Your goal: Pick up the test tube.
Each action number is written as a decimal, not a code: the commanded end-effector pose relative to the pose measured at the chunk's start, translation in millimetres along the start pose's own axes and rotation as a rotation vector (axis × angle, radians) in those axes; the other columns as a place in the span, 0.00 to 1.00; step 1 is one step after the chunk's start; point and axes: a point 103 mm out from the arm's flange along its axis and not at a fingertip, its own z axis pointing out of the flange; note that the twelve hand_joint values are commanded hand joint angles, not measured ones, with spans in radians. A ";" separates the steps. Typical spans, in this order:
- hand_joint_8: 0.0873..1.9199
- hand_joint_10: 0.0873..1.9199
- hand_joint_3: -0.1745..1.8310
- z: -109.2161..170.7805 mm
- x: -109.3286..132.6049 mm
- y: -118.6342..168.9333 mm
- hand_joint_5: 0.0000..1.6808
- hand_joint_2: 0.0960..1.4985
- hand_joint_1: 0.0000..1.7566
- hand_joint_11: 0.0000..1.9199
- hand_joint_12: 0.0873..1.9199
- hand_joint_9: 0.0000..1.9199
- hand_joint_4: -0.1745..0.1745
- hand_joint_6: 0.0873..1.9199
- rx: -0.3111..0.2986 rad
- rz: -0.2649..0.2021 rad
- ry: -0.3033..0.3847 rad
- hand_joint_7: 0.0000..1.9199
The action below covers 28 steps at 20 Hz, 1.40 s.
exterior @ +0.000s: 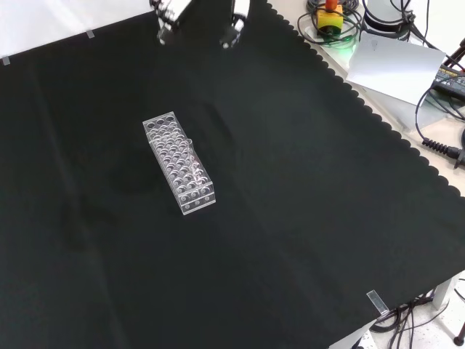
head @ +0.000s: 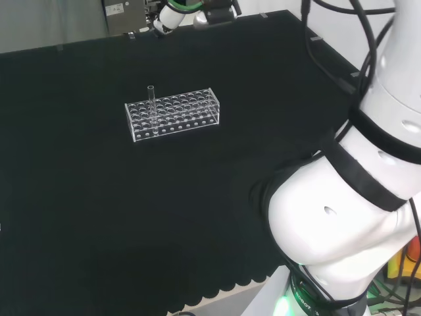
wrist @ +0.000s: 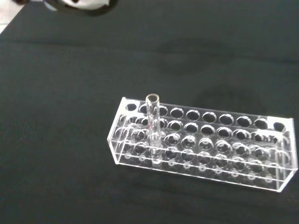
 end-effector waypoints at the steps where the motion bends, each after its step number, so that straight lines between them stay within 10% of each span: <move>1: 0.45 0.44 0.34 20.3 9.5 30.7 0.27 0.46 0.47 0.11 0.80 0.22 0.06 0.00 -0.011 -0.048 0.002 0.27; 28: 0.44 0.38 0.38 104.3 17.8 89.3 0.27 0.44 0.50 0.21 0.75 0.38 0.01 0.18 0.209 -0.086 -0.081 0.39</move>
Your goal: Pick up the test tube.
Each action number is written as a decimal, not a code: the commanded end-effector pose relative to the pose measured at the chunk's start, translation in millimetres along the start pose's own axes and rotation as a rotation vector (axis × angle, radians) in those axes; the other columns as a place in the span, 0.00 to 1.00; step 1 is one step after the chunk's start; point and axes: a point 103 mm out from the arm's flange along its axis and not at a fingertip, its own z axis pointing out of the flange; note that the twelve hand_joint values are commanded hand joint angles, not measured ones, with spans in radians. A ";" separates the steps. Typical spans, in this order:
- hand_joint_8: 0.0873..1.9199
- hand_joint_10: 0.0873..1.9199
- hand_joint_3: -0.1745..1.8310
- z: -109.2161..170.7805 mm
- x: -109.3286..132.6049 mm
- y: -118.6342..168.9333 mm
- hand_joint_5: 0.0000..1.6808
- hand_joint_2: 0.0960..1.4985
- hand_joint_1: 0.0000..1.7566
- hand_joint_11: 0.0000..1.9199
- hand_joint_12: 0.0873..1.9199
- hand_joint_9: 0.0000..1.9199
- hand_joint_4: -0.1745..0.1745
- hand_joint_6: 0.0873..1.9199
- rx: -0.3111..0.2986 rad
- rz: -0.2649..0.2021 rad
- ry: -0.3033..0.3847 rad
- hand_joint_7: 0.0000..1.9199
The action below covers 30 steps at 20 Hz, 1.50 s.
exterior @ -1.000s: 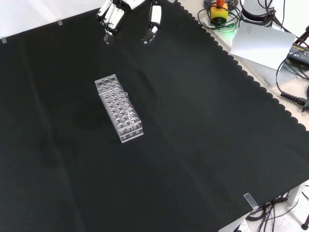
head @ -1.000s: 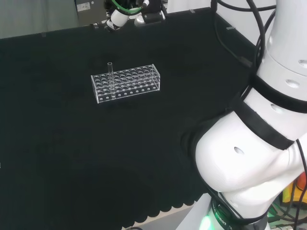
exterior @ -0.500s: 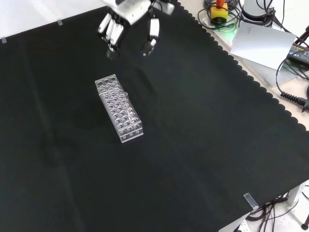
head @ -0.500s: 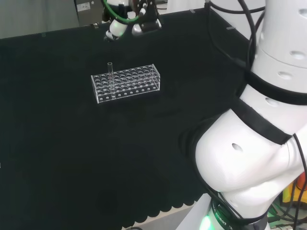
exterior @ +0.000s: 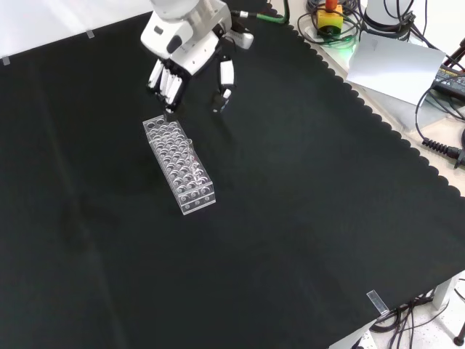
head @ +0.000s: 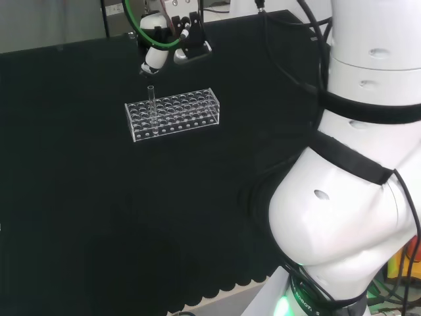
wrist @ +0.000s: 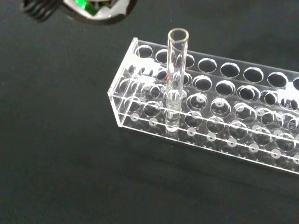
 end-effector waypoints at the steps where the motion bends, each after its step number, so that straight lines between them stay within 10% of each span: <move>1: 0.44 0.38 0.38 20.3 1.5 16.1 0.27 0.44 0.50 0.21 0.75 0.38 0.01 0.19 0.079 -0.001 -0.027 0.39; 30: 0.45 0.38 0.39 59.1 0.5 51.6 0.30 0.41 0.51 0.20 0.75 0.40 0.05 0.28 0.194 0.001 -0.109 0.46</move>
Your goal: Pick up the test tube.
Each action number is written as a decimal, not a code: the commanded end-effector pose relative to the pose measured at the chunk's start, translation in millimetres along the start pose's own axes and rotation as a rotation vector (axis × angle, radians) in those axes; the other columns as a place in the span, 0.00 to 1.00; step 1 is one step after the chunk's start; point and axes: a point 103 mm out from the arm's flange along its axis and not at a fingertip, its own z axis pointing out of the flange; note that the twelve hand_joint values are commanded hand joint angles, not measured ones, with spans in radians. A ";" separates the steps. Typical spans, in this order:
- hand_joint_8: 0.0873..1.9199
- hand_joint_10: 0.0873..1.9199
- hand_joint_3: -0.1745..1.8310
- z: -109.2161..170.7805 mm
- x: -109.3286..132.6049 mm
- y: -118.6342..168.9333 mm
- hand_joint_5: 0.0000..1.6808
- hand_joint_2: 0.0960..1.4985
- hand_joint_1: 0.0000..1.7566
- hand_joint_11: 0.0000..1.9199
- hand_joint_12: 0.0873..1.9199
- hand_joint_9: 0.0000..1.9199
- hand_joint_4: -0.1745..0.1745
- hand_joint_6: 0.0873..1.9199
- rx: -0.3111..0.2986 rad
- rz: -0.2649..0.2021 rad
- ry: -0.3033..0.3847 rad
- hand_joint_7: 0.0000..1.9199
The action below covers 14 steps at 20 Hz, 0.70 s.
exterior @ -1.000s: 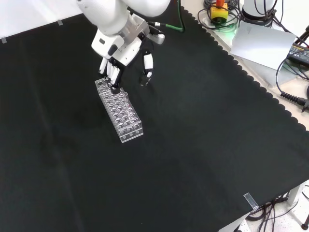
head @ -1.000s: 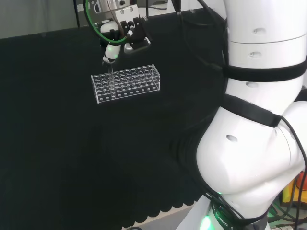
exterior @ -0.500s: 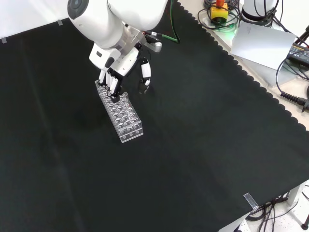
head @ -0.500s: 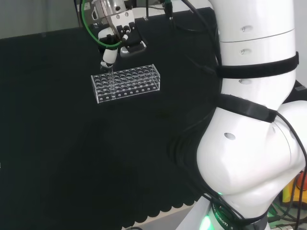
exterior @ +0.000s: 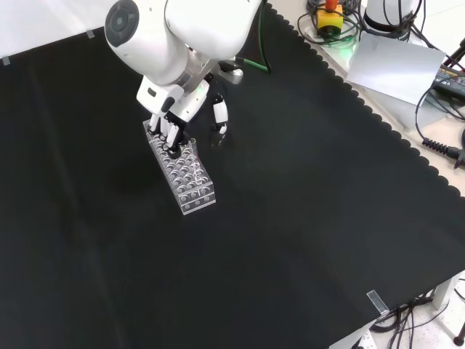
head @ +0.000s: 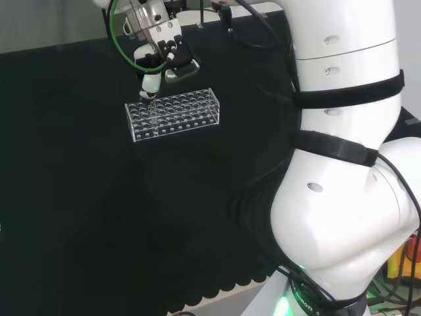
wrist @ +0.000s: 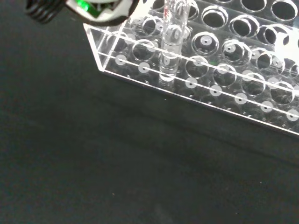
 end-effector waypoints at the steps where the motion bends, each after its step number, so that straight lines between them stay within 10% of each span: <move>1: 0.45 0.38 0.39 4.6 -3.9 3.5 0.30 0.41 0.51 0.20 0.75 0.40 0.05 0.28 0.015 0.008 -0.032 0.46; 14: 0.46 0.37 0.40 2.5 -1.3 10.0 0.31 0.39 0.52 0.20 0.75 0.41 0.08 0.32 0.021 0.032 -0.024 0.50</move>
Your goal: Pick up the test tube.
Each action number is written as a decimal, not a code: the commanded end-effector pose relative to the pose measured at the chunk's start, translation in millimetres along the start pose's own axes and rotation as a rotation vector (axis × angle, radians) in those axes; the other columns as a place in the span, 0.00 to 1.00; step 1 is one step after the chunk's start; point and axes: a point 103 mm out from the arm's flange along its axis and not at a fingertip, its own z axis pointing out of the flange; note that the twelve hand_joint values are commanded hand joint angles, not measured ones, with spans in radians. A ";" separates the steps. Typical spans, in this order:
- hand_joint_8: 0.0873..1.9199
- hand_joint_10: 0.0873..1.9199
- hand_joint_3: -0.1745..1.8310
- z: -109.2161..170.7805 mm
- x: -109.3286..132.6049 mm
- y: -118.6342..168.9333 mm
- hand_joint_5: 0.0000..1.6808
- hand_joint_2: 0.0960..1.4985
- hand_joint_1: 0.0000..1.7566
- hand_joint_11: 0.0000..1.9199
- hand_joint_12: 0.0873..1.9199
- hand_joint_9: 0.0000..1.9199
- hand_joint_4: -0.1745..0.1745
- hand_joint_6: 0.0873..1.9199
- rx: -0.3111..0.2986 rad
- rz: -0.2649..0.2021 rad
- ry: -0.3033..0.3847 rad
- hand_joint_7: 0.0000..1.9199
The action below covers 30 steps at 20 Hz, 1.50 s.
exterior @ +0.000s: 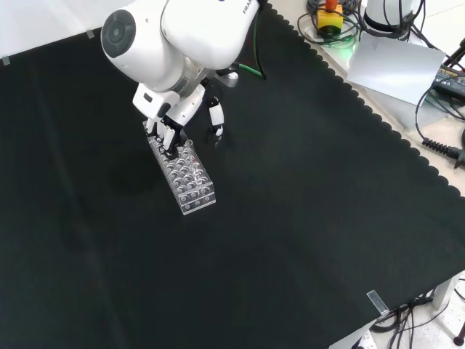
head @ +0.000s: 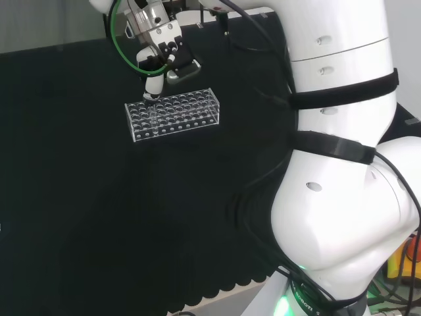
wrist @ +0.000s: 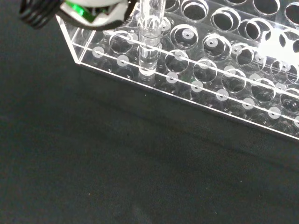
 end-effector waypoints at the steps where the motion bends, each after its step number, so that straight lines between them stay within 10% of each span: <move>1: 0.45 0.37 0.40 0.1 6.1 1.5 0.32 0.39 0.52 0.21 0.75 0.42 0.07 0.33 -0.005 0.004 0.014 0.51; 18: 0.37 0.30 0.42 8.8 17.2 16.0 0.46 0.38 0.56 0.28 0.71 0.58 0.00 0.35 -0.022 0.025 0.093 0.68; 30: 0.20 0.34 0.32 2.3 19.8 22.4 0.79 0.46 0.70 0.70 0.45 0.88 0.00 0.22 -0.153 0.149 0.165 0.89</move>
